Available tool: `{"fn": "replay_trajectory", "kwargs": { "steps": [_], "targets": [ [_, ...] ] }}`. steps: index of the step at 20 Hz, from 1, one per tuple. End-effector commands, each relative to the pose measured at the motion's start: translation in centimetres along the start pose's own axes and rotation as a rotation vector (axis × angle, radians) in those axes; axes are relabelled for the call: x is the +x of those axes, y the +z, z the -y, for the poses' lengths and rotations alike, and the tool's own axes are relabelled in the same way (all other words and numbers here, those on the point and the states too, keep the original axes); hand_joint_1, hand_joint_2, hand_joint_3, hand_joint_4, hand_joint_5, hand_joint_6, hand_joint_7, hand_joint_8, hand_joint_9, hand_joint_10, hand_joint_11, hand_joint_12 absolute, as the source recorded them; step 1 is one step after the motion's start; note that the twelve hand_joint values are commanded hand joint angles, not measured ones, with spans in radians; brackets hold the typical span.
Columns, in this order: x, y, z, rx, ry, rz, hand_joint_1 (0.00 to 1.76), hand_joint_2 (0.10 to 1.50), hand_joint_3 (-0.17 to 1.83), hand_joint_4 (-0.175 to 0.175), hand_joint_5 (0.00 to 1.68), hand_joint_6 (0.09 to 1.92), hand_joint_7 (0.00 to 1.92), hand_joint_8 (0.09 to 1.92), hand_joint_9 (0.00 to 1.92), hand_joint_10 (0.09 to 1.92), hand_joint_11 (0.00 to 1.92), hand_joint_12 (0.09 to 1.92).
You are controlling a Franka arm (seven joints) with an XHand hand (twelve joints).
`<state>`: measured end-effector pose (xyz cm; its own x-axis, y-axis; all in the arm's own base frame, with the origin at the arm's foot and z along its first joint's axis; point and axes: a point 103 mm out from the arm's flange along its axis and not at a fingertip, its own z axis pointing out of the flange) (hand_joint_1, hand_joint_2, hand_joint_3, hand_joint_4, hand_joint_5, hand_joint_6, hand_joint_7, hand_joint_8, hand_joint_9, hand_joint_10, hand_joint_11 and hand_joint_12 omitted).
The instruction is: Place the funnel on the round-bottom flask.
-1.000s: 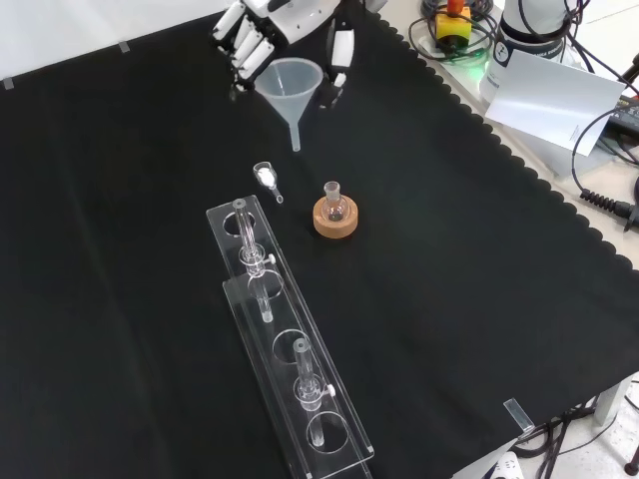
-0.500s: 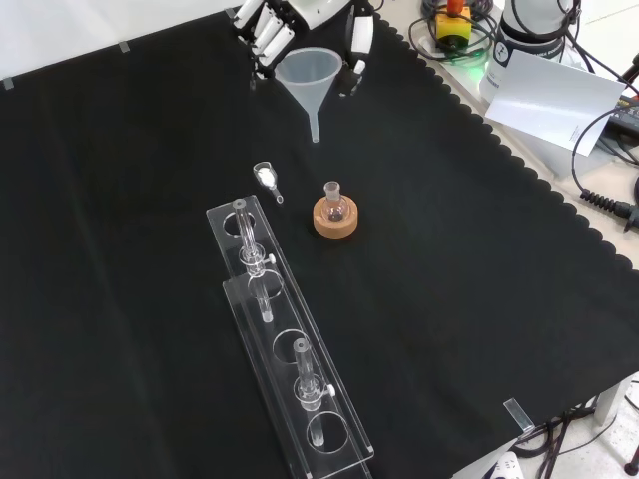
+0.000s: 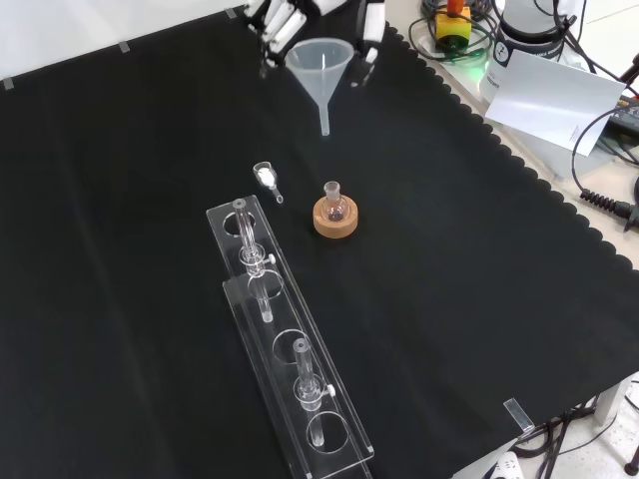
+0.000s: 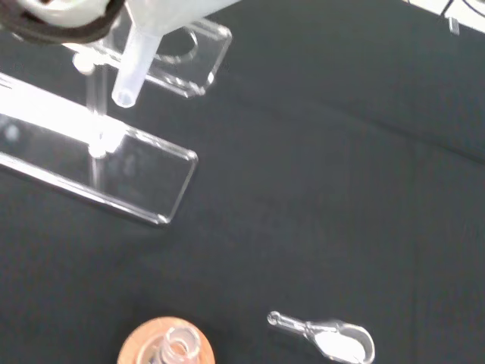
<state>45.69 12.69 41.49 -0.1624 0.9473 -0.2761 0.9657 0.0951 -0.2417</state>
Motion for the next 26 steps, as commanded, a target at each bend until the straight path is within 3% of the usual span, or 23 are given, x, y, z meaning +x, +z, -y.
{"fn": "replay_trajectory", "kwargs": {
  "steps": [1,26],
  "targets": [
    [-1.5,8.9,-1.6,0.143,0.083,0.097,0.74,0.70,0.48,-0.051,0.46,0.70,0.57,0.81,0.86,0.67,0.42,1.30],
    [-1.6,10.7,-2.1,0.169,0.078,0.084,0.74,0.69,0.48,-0.052,0.46,0.70,0.57,0.81,0.86,0.67,0.43,1.30]
  ]
}}
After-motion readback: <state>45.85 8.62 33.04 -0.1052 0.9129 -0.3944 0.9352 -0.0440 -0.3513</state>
